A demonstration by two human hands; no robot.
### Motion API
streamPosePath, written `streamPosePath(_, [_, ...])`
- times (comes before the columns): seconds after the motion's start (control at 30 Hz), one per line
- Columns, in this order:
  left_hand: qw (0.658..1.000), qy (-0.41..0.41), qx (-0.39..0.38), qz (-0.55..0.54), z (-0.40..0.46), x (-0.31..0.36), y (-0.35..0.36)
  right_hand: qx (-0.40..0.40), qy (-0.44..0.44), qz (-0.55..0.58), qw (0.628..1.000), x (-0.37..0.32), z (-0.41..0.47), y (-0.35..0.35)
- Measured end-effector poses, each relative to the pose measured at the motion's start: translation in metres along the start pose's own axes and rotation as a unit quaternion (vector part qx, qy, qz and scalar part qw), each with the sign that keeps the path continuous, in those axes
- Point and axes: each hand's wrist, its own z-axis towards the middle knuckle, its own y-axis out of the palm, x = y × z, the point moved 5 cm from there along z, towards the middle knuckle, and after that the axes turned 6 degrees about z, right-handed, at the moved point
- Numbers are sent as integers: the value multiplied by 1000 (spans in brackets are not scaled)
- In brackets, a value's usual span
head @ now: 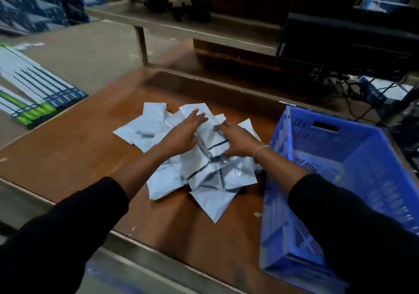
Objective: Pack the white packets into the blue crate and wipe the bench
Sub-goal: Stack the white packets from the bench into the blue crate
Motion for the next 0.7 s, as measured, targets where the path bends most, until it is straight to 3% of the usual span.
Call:
streamPosePath(0.13, [991,71,-98,63,22,-11,4,52,7,19,998,2,-2,-1])
streamPosePath(0.27, [984,108,-109,94,39,-12,5,164,25,129,978,14,-9,-24])
streamPosePath(0.43, [992,105,5,70,64,1,-19,193,31,313,929,42,-11,-52])
streamPosePath(0.57, [990,38,124,47,68,-3,-59,258,156,447,842,65,-3,-56])
streamPosePath(0.6, [988,22,148,43,66,-5,-67,249,191,450,836,67,1,-50])
streamPosePath(0.7, [981,-37,192,-13,59,-14,-85,140,248,416,864,52,16,-20])
